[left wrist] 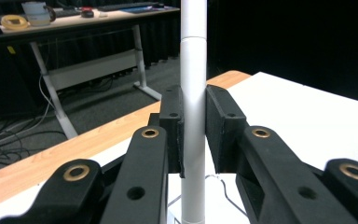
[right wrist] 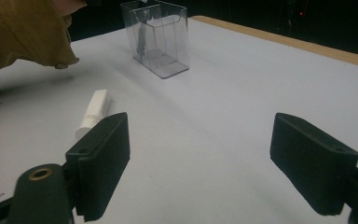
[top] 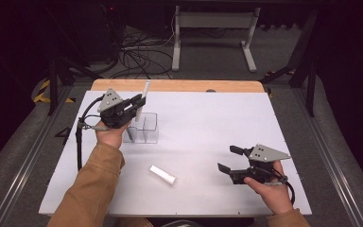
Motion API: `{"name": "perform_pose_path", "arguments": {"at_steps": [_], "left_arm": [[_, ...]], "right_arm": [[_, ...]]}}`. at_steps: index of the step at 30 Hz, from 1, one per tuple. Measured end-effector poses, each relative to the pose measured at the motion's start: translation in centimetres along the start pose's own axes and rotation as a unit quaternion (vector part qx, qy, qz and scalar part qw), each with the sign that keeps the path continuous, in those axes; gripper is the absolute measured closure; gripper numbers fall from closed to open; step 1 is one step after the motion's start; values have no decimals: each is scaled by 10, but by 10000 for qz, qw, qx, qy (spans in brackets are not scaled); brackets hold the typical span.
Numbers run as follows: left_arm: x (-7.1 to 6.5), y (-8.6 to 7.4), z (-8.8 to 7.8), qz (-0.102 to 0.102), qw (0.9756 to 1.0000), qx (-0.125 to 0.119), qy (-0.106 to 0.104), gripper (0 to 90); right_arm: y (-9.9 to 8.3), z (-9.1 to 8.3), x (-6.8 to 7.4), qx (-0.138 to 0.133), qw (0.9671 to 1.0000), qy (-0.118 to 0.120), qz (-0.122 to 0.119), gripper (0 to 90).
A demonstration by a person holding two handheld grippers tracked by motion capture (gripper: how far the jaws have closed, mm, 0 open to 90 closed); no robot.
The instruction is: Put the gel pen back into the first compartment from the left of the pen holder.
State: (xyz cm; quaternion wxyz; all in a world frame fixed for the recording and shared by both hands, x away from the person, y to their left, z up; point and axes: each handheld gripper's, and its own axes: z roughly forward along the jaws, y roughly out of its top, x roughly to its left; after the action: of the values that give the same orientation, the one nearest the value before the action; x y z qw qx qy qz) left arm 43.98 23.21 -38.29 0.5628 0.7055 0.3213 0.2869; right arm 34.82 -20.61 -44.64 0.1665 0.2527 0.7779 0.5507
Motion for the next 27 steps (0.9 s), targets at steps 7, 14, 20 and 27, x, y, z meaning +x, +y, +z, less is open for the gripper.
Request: {"name": "perform_pose_path", "arguments": {"at_steps": [7, 14, 20, 27], "left_arm": [[1, -9, 4, 35, 9998, 217, -24, 783], [2, -14, 7, 91, 9991, 408, -30, 782], [4, -19, 7, 26, 9984, 566, -50, 781], [5, -22, 5, -24, 9976, 691, -88, 780]], "right_arm": [[0, -1, 0, -8, 10000, 1, 6, 208], [0, -1, 0, -9, 10000, -8, 3, 208], [0, -1, 1, -5, 10000, -3, -15, 208], [0, 0, 1, 4, 10000, 7, -14, 208]]}}
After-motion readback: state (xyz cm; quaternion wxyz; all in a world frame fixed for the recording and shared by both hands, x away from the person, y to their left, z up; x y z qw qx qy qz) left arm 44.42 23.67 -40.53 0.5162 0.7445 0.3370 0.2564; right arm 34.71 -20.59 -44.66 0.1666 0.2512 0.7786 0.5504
